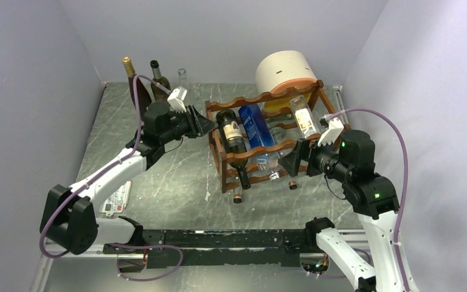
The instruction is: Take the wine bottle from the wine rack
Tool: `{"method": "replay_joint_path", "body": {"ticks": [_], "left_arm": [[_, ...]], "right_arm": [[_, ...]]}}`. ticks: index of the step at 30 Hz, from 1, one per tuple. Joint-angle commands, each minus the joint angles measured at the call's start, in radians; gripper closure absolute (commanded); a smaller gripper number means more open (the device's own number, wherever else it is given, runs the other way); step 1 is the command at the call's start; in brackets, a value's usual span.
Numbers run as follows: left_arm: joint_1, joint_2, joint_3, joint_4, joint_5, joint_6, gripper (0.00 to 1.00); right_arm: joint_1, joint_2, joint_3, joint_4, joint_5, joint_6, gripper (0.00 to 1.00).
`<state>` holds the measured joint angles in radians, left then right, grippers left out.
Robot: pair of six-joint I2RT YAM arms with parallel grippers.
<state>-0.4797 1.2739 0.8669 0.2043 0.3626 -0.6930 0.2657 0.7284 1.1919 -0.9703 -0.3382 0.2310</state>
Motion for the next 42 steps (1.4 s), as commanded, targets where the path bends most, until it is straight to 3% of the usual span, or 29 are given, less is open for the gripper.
{"method": "replay_joint_path", "body": {"ticks": [1, 7, 17, 21, 24, 28, 31, 35, 42], "left_arm": [[-0.002, 0.082, 0.108, 0.011, -0.033, 0.115, 0.65], [0.044, 0.169, 0.196, 0.005, -0.020, 0.132, 0.67], [0.077, 0.328, 0.391, -0.090, 0.022, 0.209, 0.68], [0.083, 0.322, 0.420, -0.131, 0.024, 0.234, 0.66], [0.097, 0.267, 0.419, -0.190, 0.016, 0.268, 0.57], [0.107, 0.146, 0.397, -0.265, 0.020, 0.309, 0.35], [0.107, 0.016, 0.327, -0.295, 0.048, 0.310, 0.26], [0.108, -0.198, 0.148, -0.301, 0.070, 0.232, 0.16], [0.103, -0.526, -0.167, -0.271, 0.098, 0.017, 0.17]], "right_arm": [[0.004, -0.049, -0.028, 0.017, 0.113, 0.062, 0.00], [0.004, -0.087, -0.008, -0.010, 0.211, 0.077, 0.00], [0.004, -0.154, -0.090, 0.028, 0.234, 0.166, 0.00], [0.004, -0.174, -0.127, 0.038, 0.217, 0.196, 0.00], [0.005, -0.186, -0.145, 0.031, 0.214, 0.203, 0.00], [0.005, -0.209, -0.183, 0.049, 0.175, 0.217, 0.00], [0.004, -0.225, -0.249, 0.087, 0.123, 0.243, 0.00], [0.004, -0.241, -0.335, 0.159, 0.049, 0.287, 0.00], [0.004, -0.261, -0.494, 0.328, -0.076, 0.344, 0.00]]}}
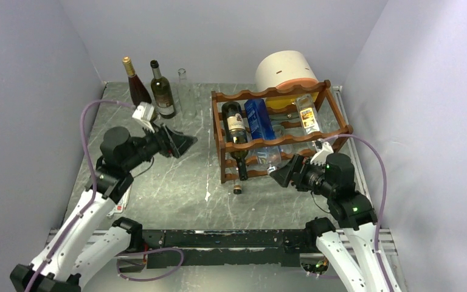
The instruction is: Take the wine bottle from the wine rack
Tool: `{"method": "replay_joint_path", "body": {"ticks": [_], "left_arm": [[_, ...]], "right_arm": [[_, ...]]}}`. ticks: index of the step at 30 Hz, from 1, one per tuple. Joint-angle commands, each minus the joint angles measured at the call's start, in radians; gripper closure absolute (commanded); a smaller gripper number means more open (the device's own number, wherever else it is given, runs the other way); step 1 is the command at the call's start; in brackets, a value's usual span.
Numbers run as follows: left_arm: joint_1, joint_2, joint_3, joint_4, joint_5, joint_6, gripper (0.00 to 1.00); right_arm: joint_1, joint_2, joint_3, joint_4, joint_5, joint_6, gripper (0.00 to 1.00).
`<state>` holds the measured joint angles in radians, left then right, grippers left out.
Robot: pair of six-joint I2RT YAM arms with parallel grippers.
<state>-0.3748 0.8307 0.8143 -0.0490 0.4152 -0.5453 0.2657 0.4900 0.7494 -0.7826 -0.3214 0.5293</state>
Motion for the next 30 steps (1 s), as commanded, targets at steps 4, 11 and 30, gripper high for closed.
{"method": "replay_joint_path", "body": {"ticks": [4, 11, 30], "left_arm": [[-0.003, -0.170, -0.197, -0.099, 0.042, -0.188, 0.17], [-0.004, -0.179, -0.315, -0.113, 0.069, -0.321, 0.08], [-0.006, -0.236, -0.403, -0.025, 0.027, -0.347, 0.05]], "right_arm": [[0.004, -0.019, -0.129, 0.249, -0.162, 0.063, 0.04], [0.004, 0.039, -0.204, 0.384, -0.191, 0.126, 0.06], [0.006, 0.155, -0.239, 0.441, -0.141, 0.126, 0.38]]}}
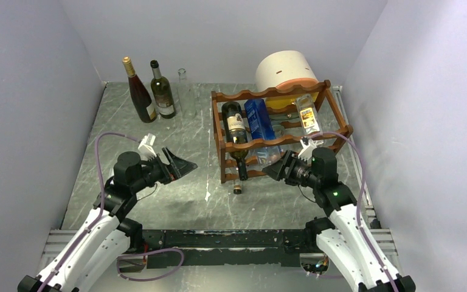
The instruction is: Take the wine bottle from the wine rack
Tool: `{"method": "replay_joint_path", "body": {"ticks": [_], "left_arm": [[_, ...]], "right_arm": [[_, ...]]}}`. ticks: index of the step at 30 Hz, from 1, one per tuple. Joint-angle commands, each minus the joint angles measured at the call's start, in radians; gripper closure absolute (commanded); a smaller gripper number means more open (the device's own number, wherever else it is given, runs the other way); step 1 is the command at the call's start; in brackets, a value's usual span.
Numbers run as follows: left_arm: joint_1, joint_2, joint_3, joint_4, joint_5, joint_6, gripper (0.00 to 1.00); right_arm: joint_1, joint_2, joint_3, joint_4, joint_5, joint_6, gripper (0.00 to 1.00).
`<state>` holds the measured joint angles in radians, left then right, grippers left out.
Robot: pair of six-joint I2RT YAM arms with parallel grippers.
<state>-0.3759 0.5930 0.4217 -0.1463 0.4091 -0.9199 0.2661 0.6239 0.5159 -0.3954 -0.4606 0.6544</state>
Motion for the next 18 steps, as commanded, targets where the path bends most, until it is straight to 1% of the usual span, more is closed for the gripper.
{"method": "replay_joint_path", "body": {"ticks": [1, 3, 4, 6, 8, 13, 16, 17, 18], "left_arm": [[-0.010, 0.009, -0.007, 0.080, 0.037, 0.038, 0.07], [-0.036, 0.023, 0.007, 0.080, 0.018, 0.062, 0.08], [-0.072, 0.030, 0.020, 0.079, -0.007, 0.074, 0.08], [-0.155, 0.046, 0.052, 0.083, -0.076, 0.104, 0.09], [-0.248, 0.073, 0.082, 0.099, -0.145, 0.124, 0.10], [-0.450, 0.177, 0.136, 0.180, -0.288, 0.175, 0.14], [-0.532, 0.206, 0.144, 0.243, -0.354, 0.212, 0.15], [-0.565, 0.229, 0.150, 0.288, -0.372, 0.236, 0.16], [-0.582, 0.246, 0.157, 0.305, -0.376, 0.248, 0.17]], "right_arm": [[0.005, 0.026, -0.001, 0.053, -0.001, -0.002, 0.39], [0.006, 0.032, 0.005, 0.047, 0.004, -0.009, 0.42], [0.005, 0.031, 0.008, 0.042, 0.009, -0.012, 0.46], [0.005, 0.029, 0.010, 0.030, 0.019, -0.016, 0.58], [0.005, 0.026, 0.009, 0.018, 0.019, -0.020, 0.67], [0.004, -0.005, -0.005, -0.022, 0.010, -0.028, 0.82], [0.005, -0.039, -0.015, -0.056, 0.003, -0.027, 0.90], [0.004, -0.068, -0.014, -0.088, 0.001, -0.027, 0.97], [0.005, -0.082, -0.013, -0.102, 0.002, -0.026, 1.00]]}}
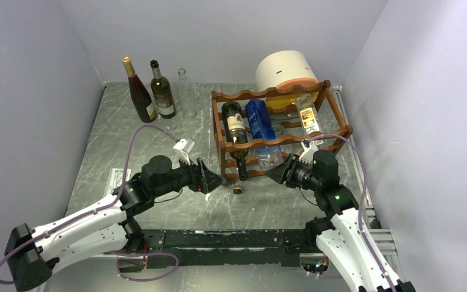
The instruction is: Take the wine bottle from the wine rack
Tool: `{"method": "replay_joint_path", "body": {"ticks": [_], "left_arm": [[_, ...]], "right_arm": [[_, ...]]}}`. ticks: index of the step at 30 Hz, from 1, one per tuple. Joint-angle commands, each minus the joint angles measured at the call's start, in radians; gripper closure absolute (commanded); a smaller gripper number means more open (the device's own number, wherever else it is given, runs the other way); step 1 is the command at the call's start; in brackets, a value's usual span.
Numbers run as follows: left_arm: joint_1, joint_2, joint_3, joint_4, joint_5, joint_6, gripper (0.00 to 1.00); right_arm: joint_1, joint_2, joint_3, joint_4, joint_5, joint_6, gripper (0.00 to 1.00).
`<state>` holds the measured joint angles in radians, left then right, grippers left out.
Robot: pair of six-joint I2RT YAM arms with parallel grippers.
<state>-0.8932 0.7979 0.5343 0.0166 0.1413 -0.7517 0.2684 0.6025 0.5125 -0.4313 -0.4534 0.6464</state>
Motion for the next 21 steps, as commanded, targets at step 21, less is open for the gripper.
{"method": "replay_joint_path", "body": {"ticks": [21], "left_arm": [[-0.419, 0.257, 0.086, 0.516, -0.158, 0.685, 0.03]], "right_arm": [[0.002, -0.429, 0.085, -0.596, 0.105, 0.065, 1.00]]}}
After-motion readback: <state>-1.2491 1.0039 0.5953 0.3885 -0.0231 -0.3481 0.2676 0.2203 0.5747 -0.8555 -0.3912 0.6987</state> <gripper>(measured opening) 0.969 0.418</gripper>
